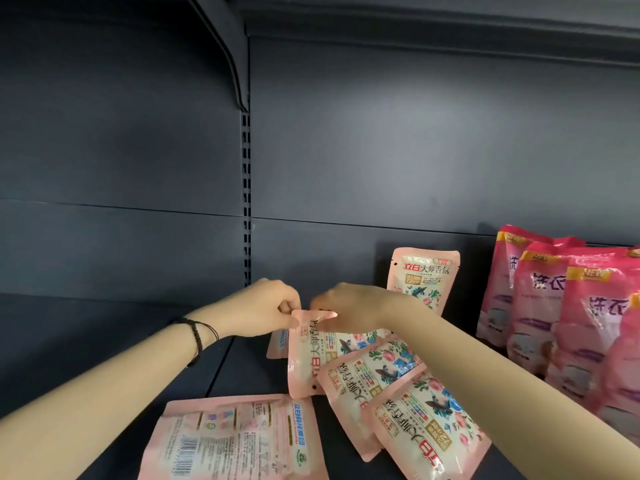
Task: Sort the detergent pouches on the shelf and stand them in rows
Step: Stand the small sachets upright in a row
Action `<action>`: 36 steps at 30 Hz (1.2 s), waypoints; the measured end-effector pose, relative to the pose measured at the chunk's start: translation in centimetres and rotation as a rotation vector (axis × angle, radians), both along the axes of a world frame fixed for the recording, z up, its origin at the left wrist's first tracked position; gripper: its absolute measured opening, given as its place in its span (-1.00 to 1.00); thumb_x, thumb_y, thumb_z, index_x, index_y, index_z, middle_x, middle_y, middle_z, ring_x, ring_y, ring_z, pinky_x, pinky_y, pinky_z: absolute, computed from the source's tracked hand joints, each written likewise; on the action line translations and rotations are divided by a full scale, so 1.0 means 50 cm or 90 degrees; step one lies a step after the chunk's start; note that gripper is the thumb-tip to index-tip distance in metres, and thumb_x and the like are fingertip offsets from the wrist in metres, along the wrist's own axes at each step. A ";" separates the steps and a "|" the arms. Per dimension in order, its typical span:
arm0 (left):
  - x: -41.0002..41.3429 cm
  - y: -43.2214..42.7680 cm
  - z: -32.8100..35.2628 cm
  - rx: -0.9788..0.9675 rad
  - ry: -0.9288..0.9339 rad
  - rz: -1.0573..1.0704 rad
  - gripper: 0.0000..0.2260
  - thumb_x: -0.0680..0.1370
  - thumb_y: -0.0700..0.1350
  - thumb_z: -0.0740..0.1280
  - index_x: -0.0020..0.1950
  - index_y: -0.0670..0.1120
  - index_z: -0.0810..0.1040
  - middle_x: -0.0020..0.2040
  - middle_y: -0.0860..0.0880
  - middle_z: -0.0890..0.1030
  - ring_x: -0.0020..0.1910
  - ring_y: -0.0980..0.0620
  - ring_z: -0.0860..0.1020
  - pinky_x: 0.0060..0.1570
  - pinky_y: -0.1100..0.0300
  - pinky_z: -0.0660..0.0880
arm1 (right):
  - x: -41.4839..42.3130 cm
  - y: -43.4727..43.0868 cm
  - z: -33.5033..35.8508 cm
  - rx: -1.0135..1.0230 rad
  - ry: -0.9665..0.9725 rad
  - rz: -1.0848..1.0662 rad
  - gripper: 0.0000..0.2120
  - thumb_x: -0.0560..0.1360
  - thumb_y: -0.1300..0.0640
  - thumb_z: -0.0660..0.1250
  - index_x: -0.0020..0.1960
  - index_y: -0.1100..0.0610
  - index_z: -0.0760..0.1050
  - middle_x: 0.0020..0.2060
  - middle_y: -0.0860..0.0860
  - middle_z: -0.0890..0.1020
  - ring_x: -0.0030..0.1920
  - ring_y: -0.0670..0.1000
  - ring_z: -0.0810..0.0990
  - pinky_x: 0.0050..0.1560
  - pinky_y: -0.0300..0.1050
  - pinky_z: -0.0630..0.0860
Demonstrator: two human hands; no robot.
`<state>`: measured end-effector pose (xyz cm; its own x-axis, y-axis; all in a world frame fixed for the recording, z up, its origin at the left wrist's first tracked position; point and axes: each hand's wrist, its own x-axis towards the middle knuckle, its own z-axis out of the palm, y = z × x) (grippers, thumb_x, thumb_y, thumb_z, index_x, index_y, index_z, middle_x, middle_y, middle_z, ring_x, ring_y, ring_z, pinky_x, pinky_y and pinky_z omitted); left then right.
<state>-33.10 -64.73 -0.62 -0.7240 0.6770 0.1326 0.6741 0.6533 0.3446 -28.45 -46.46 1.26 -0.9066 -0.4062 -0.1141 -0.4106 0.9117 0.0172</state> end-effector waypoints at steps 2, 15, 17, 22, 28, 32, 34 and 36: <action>-0.001 -0.002 0.010 0.048 0.025 0.013 -0.89 0.51 -0.02 0.37 -0.22 0.11 0.56 -0.20 0.15 0.62 -0.14 0.18 0.57 -0.05 0.11 0.55 | -0.005 0.007 -0.002 -0.099 0.030 -0.020 -0.80 0.61 0.09 0.17 -0.08 0.17 0.48 -0.25 -0.02 0.54 -0.24 -0.03 0.52 -0.16 -0.05 0.46; 0.067 0.019 -0.051 0.510 -0.120 0.038 -0.48 0.49 -0.09 0.43 0.26 0.36 0.28 0.01 0.11 0.64 -0.02 0.23 0.61 -0.10 0.30 0.53 | 0.042 0.072 -0.012 -0.788 0.141 -0.256 -0.75 0.61 0.14 0.22 -0.04 0.34 0.52 -0.05 0.32 0.62 0.01 0.33 0.59 0.15 0.19 0.54; 0.074 0.035 -0.060 0.529 -0.100 0.015 -0.45 0.54 -0.15 0.37 0.28 0.40 0.24 0.02 0.09 0.66 0.01 0.22 0.62 -0.11 0.32 0.54 | 0.051 0.077 -0.025 -0.846 0.117 -0.286 -0.73 0.62 0.12 0.21 0.02 0.35 0.51 0.03 0.31 0.62 0.11 0.32 0.58 0.23 0.23 0.48; 0.067 0.084 -0.020 0.521 -0.047 -0.025 -0.42 0.57 -0.21 0.31 0.17 0.51 0.25 0.00 0.11 0.68 0.02 0.22 0.63 -0.10 0.30 0.59 | 0.066 0.116 -0.026 -0.920 0.160 -0.273 -0.78 0.63 0.12 0.20 -0.08 0.18 0.55 -0.18 0.01 0.71 -0.15 0.00 0.70 -0.17 -0.12 0.62; 0.044 0.214 0.020 0.532 -0.020 -0.009 -0.81 0.55 -0.20 0.35 0.08 0.05 0.47 -0.09 0.16 0.67 -0.03 0.19 0.65 -0.04 0.19 0.60 | 0.102 0.210 -0.010 -1.000 0.276 -0.267 -0.81 0.63 0.14 0.18 0.04 0.16 0.56 -0.09 -0.01 0.70 -0.09 -0.07 0.69 -0.14 -0.19 0.61; 0.041 0.292 -0.009 0.492 0.010 -0.006 -0.87 0.55 -0.22 0.33 0.09 -0.12 0.53 0.02 0.01 0.68 0.01 0.12 0.63 -0.02 0.17 0.60 | 0.116 0.258 -0.040 -1.040 0.266 -0.296 -0.82 0.64 0.18 0.15 -0.01 0.14 0.52 -0.15 -0.06 0.68 -0.15 -0.13 0.67 -0.26 -0.26 0.56; 0.036 0.312 -0.031 0.488 -0.017 -0.019 -0.82 0.58 -0.23 0.29 0.18 -0.15 0.51 0.08 -0.01 0.66 0.08 0.09 0.62 0.03 0.13 0.59 | 0.120 0.273 -0.062 -1.037 0.248 -0.327 -0.82 0.64 0.19 0.14 -0.03 0.13 0.50 -0.12 -0.04 0.67 -0.10 -0.09 0.66 -0.22 -0.21 0.57; 0.034 0.325 -0.050 0.484 -0.070 -0.039 -0.79 0.62 -0.23 0.21 0.24 -0.12 0.47 0.13 0.00 0.63 0.14 0.09 0.59 0.05 0.16 0.57 | 0.123 0.280 -0.083 -1.057 0.224 -0.350 -0.81 0.65 0.18 0.12 -0.03 0.13 0.49 -0.06 0.01 0.66 -0.03 -0.02 0.63 -0.13 -0.11 0.58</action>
